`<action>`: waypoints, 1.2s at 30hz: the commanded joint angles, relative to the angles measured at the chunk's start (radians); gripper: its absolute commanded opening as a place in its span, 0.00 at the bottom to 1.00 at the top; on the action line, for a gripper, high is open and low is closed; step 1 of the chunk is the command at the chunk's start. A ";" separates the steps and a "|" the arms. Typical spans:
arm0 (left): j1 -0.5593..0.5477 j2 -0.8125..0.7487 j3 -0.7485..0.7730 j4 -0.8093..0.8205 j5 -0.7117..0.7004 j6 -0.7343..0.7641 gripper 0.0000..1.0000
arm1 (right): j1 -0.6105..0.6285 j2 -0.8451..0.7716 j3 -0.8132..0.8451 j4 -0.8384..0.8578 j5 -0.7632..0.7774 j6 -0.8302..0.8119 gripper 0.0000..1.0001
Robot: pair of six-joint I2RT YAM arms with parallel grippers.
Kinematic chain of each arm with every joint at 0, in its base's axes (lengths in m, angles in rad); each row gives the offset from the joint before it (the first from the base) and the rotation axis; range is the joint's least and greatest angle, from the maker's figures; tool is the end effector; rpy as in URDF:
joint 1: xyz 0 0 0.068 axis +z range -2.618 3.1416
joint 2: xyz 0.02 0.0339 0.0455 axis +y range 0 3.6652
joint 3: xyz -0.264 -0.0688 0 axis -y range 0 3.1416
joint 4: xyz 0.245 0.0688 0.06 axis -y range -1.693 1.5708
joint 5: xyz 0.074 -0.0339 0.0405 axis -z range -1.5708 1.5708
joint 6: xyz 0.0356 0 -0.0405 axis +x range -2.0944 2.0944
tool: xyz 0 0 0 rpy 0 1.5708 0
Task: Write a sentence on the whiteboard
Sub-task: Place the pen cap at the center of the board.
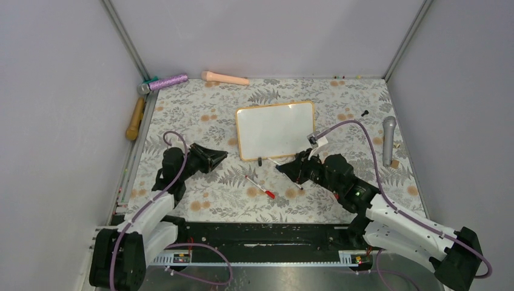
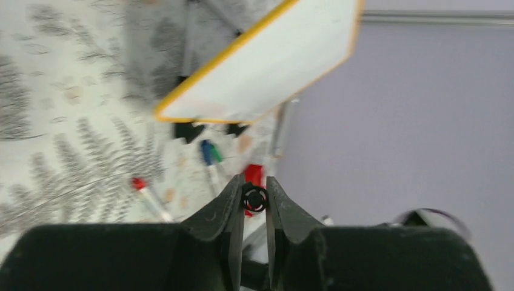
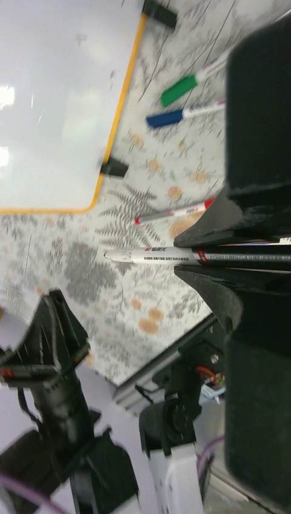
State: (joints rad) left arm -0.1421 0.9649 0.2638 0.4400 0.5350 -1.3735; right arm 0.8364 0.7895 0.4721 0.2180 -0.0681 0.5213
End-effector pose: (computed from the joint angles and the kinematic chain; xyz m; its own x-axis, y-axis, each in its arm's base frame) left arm 0.1921 -0.0458 0.1913 -0.6477 -0.7595 -0.0603 -0.1311 0.1891 -0.9732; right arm 0.1286 0.1460 0.2706 -0.4491 0.2441 -0.8595 -0.6484 0.5729 0.5014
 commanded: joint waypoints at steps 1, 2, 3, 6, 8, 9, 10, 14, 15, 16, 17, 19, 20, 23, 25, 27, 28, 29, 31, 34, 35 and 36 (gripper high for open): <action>-0.048 -0.091 0.081 -0.402 -0.211 0.361 0.00 | -0.007 0.008 0.118 -0.247 0.133 -0.075 0.00; -0.067 -0.099 0.092 -0.444 -0.252 0.396 0.00 | -0.007 0.014 0.127 -0.267 0.135 -0.073 0.00; -0.088 -0.100 0.102 -0.489 -0.303 0.425 0.00 | -0.007 0.020 0.134 -0.281 0.131 -0.071 0.00; -0.110 -0.073 0.120 -0.551 -0.367 0.476 0.00 | -0.007 0.059 0.172 -0.348 0.120 -0.047 0.00; -0.112 -0.026 0.124 -0.559 -0.369 0.481 0.00 | -0.007 0.107 0.228 -0.431 0.123 -0.029 0.00; -0.114 0.006 0.126 -0.558 -0.360 0.481 0.00 | -0.007 0.135 0.265 -0.482 0.124 -0.017 0.00; -0.117 0.036 0.128 -0.554 -0.349 0.482 0.00 | -0.007 0.161 0.298 -0.527 0.127 -0.006 0.00; -0.130 0.159 0.144 -0.531 -0.316 0.510 0.00 | -0.007 0.238 0.397 -0.641 0.104 0.009 0.00; -0.132 0.182 0.148 -0.527 -0.310 0.517 0.00 | -0.007 0.243 0.401 -0.643 0.097 0.009 0.00; -0.134 0.200 0.150 -0.521 -0.304 0.521 0.00 | -0.006 0.243 0.397 -0.640 0.092 0.009 0.00; -0.133 0.214 0.151 -0.513 -0.296 0.522 0.00 | -0.006 0.239 0.392 -0.638 0.093 0.012 0.00; -0.134 0.230 0.148 -0.497 -0.286 0.518 0.00 | -0.006 0.222 0.379 -0.638 0.108 0.016 0.00; -0.135 0.234 0.147 -0.496 -0.286 0.518 0.00 | -0.006 0.210 0.366 -0.635 0.115 0.018 0.00; -0.135 0.246 0.146 -0.496 -0.300 0.526 0.07 | -0.007 0.156 0.310 -0.582 0.116 0.004 0.00; -0.135 0.260 0.147 -0.490 -0.292 0.530 0.10 | -0.007 0.123 0.273 -0.545 0.114 -0.010 0.00; -0.135 0.283 0.153 -0.476 -0.267 0.530 0.16 | -0.007 0.097 0.253 -0.532 0.128 -0.014 0.00; -0.135 0.294 0.158 -0.475 -0.253 0.531 0.19 | -0.007 0.089 0.250 -0.530 0.134 -0.018 0.00; -0.135 0.304 0.163 -0.475 -0.241 0.532 0.24 | -0.007 0.084 0.248 -0.531 0.137 -0.022 0.00; -0.134 0.311 0.169 -0.477 -0.220 0.534 0.32 | -0.007 0.081 0.249 -0.530 0.144 -0.027 0.00; -0.135 0.281 0.168 -0.496 -0.219 0.530 0.47 | -0.007 0.091 0.252 -0.533 0.149 -0.028 0.00; -0.135 0.266 0.170 -0.510 -0.220 0.530 0.51 | -0.007 0.096 0.254 -0.537 0.148 -0.027 0.00; -0.135 0.252 0.175 -0.526 -0.222 0.531 0.53 | -0.007 0.103 0.258 -0.539 0.145 -0.029 0.00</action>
State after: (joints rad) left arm -0.2745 1.2533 0.4168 -0.0357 0.3111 -0.8619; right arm 0.8349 0.8833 0.7219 -0.3462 0.0521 0.5114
